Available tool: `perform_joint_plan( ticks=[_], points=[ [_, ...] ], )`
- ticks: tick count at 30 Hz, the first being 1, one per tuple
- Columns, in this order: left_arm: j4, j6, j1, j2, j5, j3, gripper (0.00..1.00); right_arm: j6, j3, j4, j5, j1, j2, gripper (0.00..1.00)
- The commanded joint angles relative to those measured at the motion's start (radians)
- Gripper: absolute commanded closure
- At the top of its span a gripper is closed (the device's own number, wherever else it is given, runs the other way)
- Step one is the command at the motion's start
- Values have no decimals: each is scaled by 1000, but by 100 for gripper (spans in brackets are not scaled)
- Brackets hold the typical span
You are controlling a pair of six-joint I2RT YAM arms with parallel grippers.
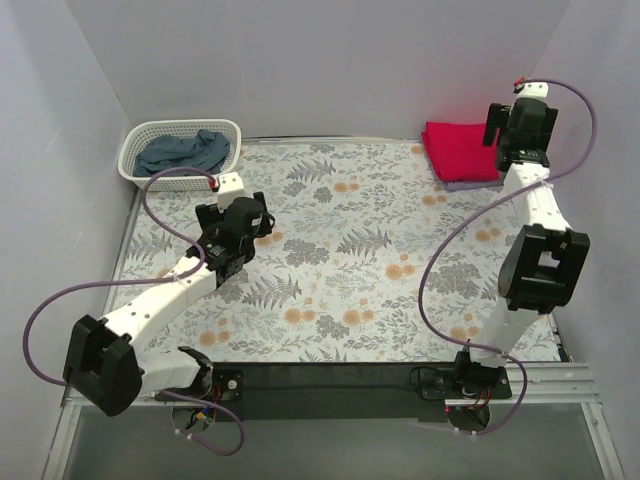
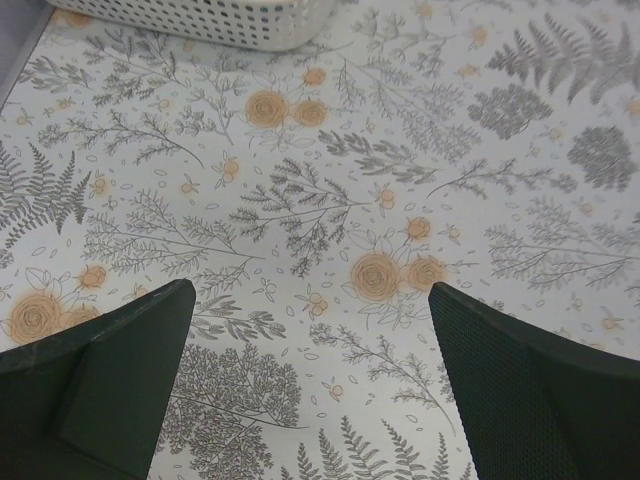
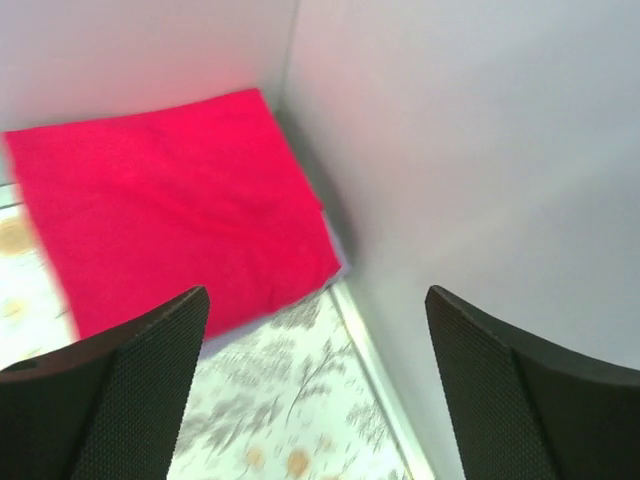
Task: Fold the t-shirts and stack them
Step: Fold the tshirt
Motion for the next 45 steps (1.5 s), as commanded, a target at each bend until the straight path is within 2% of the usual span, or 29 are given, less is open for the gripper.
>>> perform_joint_plan(
  ticks=[1, 4, 9, 14, 17, 21, 27, 31, 34, 41, 45],
  points=[
    [15, -18, -4, -118, -42, -4, 2, 148, -66, -66, -97, 3, -200, 18],
    [29, -14, -2, -217, -36, -18, 2, 229, -147, -135, -176, 3, -383, 2],
    [116, 21, -2, -448, 2, -84, 2, 315, -286, -209, -276, 3, -710, 2],
    [219, 58, -4, -660, 1, -208, 2, 320, -411, -264, -354, 3, -999, 2],
    [224, 69, -4, -775, 4, -264, 2, 309, -476, -264, -345, 6, -1113, 2],
    [175, 40, -4, -887, 4, -314, 2, 320, -629, -258, -209, 115, -1309, 2],
    [106, 6, -4, -970, 26, -358, 2, 234, -841, -256, -57, 257, -1472, 2],
    [31, -9, -4, -975, 48, -345, 2, 222, -974, -238, -54, 284, -1584, 2],
    [-9, -18, -2, -987, 54, -349, 2, 214, -1008, -227, -66, 293, -1645, 2],
    [106, 51, -2, -999, 45, -392, 2, 212, -1074, -194, -58, 319, -1707, 2],
    [110, 61, -2, -982, 50, -400, 2, 211, -1094, -177, -60, 339, -1719, 2]
  ],
)
